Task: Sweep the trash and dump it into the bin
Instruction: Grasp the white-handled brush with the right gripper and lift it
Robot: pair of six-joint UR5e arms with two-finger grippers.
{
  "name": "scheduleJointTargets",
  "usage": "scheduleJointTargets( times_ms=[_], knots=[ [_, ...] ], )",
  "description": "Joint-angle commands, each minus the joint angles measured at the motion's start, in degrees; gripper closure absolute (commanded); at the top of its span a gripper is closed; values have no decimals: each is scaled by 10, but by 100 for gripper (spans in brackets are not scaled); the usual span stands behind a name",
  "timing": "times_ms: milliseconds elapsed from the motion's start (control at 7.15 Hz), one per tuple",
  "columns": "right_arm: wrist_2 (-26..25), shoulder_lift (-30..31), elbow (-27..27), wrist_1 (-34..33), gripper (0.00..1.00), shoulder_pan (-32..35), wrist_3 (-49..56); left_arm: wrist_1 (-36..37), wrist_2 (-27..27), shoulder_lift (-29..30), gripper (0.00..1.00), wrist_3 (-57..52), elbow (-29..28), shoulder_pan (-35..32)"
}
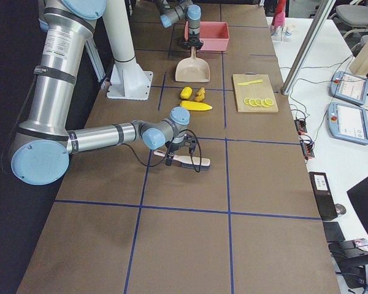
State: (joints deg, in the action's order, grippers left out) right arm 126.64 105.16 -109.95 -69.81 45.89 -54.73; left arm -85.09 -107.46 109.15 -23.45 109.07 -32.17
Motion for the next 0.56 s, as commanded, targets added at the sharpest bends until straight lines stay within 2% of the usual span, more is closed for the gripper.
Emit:
scheduleJointTargets(
  times_ms=[0, 420],
  knots=[
    [0, 1, 1, -1, 100, 0, 2, -1, 0, 2, 95, 1, 0, 0],
    [0, 3, -6, -1, 100, 2, -1, -1, 0, 8, 95, 2, 0, 2]
  ],
)
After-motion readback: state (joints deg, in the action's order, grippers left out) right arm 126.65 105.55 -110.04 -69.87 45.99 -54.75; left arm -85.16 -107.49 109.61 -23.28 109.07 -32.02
